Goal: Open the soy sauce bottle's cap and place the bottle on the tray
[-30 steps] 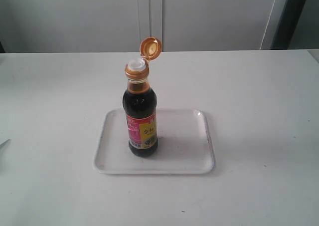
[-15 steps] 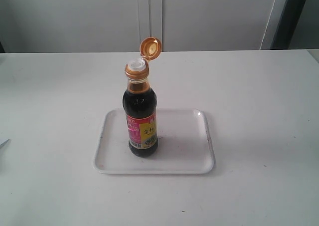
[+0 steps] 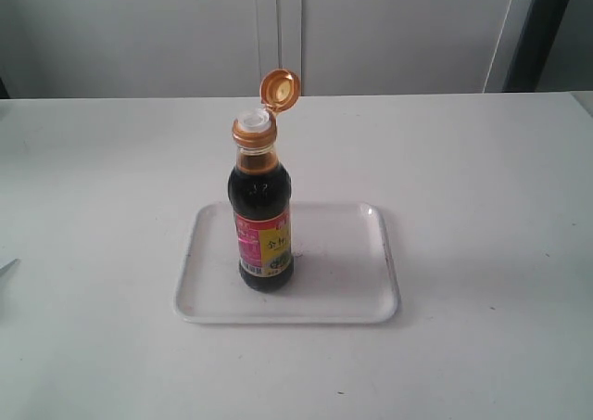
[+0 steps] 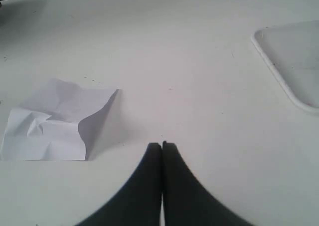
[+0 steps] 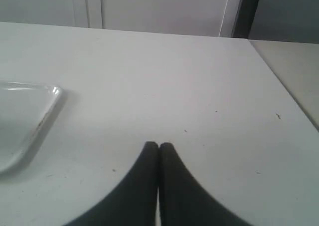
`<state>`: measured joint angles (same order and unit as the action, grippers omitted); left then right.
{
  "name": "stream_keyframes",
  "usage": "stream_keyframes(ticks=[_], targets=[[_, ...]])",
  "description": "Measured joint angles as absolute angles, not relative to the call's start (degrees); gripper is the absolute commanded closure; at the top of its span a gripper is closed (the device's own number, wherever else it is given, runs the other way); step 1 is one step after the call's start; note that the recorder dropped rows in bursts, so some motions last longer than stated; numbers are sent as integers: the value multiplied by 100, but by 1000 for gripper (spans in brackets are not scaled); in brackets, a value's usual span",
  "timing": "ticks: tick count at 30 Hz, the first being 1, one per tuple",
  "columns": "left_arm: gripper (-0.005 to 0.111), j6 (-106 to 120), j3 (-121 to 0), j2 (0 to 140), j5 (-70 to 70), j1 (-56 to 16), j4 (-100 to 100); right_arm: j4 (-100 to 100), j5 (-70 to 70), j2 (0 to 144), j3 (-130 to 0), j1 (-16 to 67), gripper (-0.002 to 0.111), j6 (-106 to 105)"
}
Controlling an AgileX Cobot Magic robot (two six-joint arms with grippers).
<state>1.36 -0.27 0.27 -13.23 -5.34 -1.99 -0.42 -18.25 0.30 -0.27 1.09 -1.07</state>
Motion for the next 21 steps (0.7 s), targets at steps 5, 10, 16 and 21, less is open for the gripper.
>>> stream_keyframes(ticks=[5,10,16,21], targets=[[107,136,-27,27,-1323,-534,-199,-54,-1864,30,-27,109,108,-107],[107,136,-27,27,-1323,-534,-199,-54,-1919,30,-27,109,108,-107],[107,136,-27,27,-1323,-534,-199,-54,-1941,30,-27,109,108,-107],[107,136,-27,27,-1323,-534,-199,-54,-1941,30,-27,109,108,-107]])
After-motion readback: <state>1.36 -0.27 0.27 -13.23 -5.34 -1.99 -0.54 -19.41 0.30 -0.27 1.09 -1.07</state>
